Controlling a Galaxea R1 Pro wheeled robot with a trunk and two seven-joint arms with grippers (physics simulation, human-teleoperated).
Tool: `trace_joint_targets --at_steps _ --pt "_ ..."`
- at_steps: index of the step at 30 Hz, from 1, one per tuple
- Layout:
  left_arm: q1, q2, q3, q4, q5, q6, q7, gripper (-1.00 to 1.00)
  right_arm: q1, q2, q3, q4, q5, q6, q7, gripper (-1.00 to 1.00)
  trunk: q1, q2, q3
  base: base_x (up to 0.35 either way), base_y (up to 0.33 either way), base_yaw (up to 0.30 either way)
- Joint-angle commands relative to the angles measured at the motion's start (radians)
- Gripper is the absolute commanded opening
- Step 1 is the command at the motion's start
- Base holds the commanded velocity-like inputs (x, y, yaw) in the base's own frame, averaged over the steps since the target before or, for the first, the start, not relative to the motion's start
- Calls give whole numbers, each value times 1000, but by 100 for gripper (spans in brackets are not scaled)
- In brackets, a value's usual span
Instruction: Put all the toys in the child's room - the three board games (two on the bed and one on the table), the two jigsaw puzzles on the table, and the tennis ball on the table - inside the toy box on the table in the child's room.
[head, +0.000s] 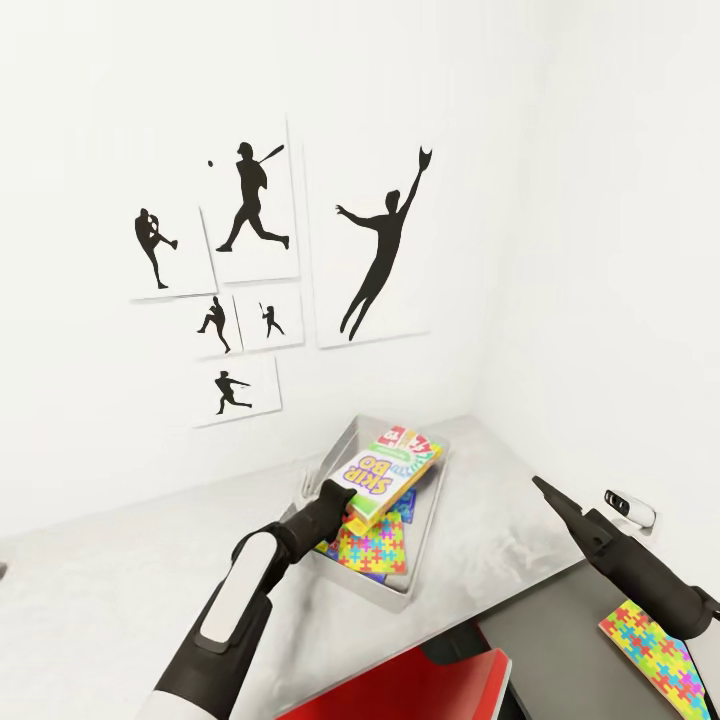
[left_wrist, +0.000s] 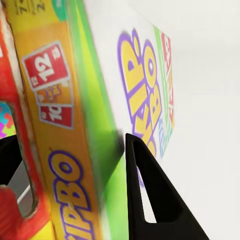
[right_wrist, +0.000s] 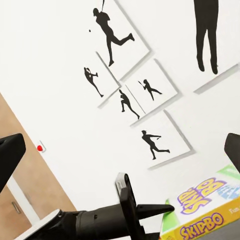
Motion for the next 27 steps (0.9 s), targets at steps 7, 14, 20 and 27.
trace_joint_targets --at_steps 7,14,20,27 --pt "-1 0 -4 4 18 -46 26 -100 -1 0 0 0 -6 9 1 100 1 -2 -2 0 0 0" --pt "-1 0 -5 14 18 -74 47 -100 -1 0 0 0 -6 9 1 100 1 -2 -2 0 0 0" --pt "-2 0 -11 54 17 -112 49 -100 -1 0 0 0 -6 9 1 100 1 -2 -2 0 0 0" --pt "-2 0 -27 71 17 -131 49 -100 -1 0 0 0 -6 9 1 100 1 -2 -2 0 0 0"
